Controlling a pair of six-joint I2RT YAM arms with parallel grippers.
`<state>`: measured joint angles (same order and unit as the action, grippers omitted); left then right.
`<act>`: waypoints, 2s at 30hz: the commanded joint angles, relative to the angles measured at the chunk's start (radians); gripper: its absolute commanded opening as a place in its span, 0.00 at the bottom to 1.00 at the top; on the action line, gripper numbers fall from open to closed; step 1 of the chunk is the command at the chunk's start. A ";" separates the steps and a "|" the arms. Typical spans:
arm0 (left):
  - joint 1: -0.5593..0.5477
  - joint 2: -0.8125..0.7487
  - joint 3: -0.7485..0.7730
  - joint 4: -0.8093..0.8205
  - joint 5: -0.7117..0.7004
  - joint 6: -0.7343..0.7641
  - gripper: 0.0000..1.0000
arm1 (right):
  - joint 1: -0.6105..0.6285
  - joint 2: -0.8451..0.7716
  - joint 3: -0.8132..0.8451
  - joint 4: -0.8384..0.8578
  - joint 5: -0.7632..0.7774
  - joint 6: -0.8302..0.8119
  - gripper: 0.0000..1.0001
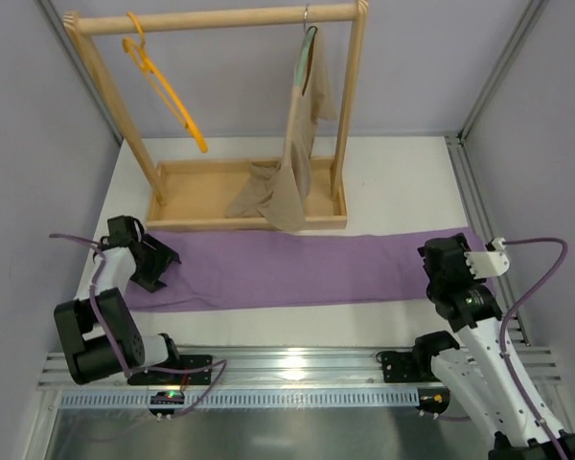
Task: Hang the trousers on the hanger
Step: Fold the trousers
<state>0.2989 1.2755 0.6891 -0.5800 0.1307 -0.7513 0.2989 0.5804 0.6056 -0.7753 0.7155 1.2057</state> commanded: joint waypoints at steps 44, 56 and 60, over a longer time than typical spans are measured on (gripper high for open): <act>0.161 0.237 0.168 -0.092 -0.215 0.021 0.70 | -0.828 0.579 -0.152 0.547 -0.506 -0.437 0.38; 0.003 0.118 0.233 -0.109 -0.203 0.023 0.69 | -0.830 0.576 0.025 0.391 -0.301 -0.532 0.04; 0.003 0.033 0.280 -0.113 -0.230 0.017 0.71 | -0.798 0.547 0.078 0.337 -0.246 -0.621 0.04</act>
<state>0.2974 1.3823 0.8997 -0.6918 -0.0570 -0.7280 -0.5213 1.1725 0.6209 -0.3958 0.3592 0.6704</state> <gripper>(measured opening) 0.703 0.045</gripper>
